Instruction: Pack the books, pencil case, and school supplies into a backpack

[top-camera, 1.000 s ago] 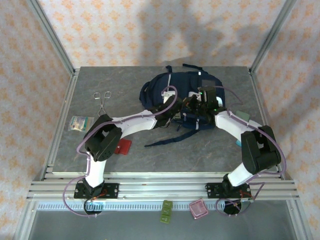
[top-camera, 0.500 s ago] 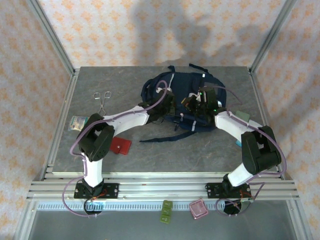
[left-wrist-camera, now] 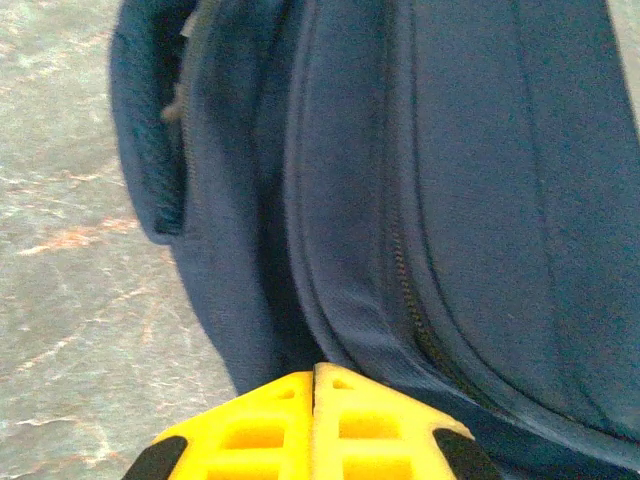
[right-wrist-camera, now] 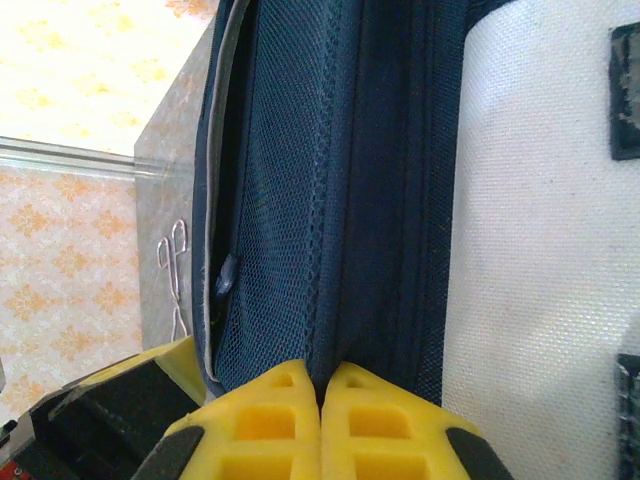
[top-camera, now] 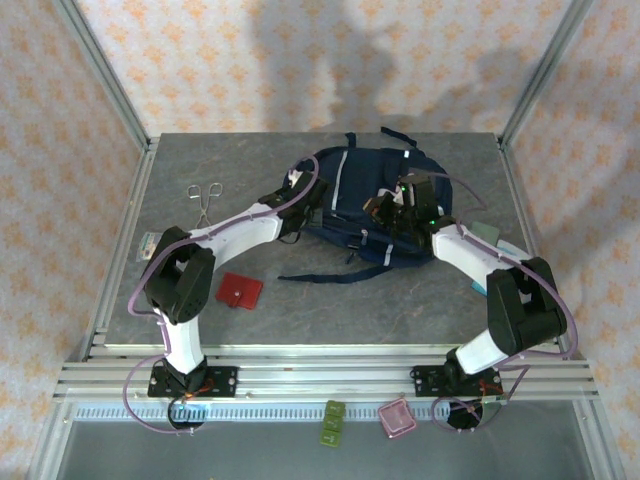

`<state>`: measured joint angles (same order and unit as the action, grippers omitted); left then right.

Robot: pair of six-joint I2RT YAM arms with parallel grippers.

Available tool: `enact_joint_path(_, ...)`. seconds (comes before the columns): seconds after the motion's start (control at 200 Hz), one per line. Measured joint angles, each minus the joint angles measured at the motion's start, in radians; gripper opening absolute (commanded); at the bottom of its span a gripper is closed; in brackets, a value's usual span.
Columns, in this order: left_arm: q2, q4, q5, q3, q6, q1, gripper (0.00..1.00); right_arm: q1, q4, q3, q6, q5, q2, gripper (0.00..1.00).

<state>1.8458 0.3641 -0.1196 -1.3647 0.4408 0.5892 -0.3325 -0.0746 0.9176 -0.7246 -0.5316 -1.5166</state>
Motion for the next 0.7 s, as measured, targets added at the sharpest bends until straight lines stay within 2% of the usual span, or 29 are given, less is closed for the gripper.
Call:
enact_joint_path(0.165, -0.042, -0.044, 0.083, 0.035, 0.006, 0.014, 0.27, 0.002, 0.006, 0.0, 0.004, -0.01, 0.005, 0.0)
enact_joint_path(0.33, -0.103, -0.124, 0.117, 0.062, 0.024, 0.06, 0.45, 0.003, 0.022, 0.009, -0.005, -0.013, 0.026, 0.0)
enact_joint_path(0.476, -0.123, -0.177, 0.137, 0.068, 0.04, 0.089, 0.52, 0.002, 0.033, 0.027, -0.022, -0.019, 0.031, 0.0)
enact_joint_path(0.701, -0.071, -0.193, 0.093, 0.068, 0.056, 0.146, 0.53, 0.003, 0.029, 0.027, -0.054, -0.027, 0.031, 0.0)
